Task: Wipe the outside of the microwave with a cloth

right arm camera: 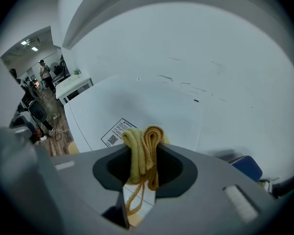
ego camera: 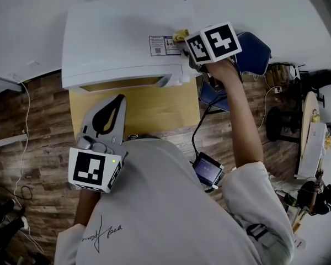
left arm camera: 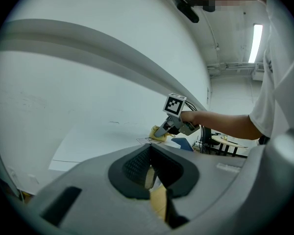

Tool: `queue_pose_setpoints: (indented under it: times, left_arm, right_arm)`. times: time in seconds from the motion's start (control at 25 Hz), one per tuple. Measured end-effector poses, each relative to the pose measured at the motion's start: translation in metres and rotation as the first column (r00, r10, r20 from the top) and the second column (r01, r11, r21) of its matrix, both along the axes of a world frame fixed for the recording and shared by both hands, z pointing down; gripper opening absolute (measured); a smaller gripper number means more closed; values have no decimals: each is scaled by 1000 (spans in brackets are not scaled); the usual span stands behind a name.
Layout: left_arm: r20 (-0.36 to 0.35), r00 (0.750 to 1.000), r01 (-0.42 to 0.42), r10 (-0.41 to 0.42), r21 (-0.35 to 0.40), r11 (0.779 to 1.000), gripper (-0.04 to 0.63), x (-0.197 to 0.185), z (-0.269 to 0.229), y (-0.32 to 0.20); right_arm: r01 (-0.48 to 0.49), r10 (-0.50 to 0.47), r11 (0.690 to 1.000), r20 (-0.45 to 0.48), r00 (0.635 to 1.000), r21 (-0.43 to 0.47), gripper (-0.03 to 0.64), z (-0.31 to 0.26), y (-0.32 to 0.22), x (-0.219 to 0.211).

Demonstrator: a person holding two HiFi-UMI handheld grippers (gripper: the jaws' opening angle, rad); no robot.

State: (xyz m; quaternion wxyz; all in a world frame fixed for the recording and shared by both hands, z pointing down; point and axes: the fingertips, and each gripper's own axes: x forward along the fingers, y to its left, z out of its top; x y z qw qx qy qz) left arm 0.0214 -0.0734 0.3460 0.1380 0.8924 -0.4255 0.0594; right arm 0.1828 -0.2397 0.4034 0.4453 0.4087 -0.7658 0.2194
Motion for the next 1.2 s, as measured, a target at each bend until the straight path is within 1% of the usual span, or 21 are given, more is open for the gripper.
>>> queue_pose_setpoints:
  times: [0.44,0.76,1.0,1.2]
  left_arm:
    - [15,1000,14,-14,-4,1000,-10,-13,2,4]
    - [3,999,40,-40,2,999,-9,-24,0,3]
    - [4,998,55,-55,-10,998,-9,-32,1,3]
    - [3,998,64,-64,-8,998,-10,-35,2,1]
  right_arm:
    - [71,-71,997,33,997,-5,120,-1,4,-45]
    - [117,-117,993,42,992,-13,120,0,5,-72]
    - [144,-143,990,56,988,-14,120,-1,5,-89]
    - [163,-160,986,97,982,-21,120,0,4,-108]
